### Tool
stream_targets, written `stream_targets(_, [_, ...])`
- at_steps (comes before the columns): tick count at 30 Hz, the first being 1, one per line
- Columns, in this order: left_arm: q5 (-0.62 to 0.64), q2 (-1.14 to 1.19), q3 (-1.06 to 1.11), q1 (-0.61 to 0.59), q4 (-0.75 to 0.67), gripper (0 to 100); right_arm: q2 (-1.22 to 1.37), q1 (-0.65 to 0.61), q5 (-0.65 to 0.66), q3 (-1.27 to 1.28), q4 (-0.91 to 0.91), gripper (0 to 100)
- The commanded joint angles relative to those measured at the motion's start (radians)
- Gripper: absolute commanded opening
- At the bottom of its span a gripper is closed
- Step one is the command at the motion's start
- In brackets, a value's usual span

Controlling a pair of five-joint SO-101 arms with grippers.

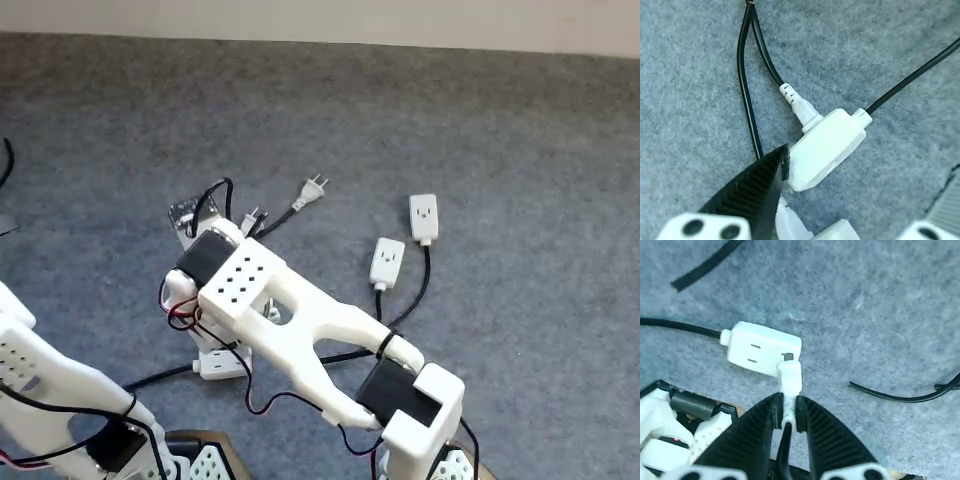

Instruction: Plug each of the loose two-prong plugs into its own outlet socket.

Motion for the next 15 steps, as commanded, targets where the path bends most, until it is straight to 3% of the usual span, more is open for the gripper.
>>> stream_targets(1, [-0.005, -0.008, -0.041, -0.012, -0.014, 45, -0.012, -0.007, -0.029, -0.058, 0.008, 0.4])
stream_targets(15, [-0.005, -0.004, -0.073, -0.012, -0.014, 45, -0.008, -0.044, -0.034, 0.019, -0.015, 0.4])
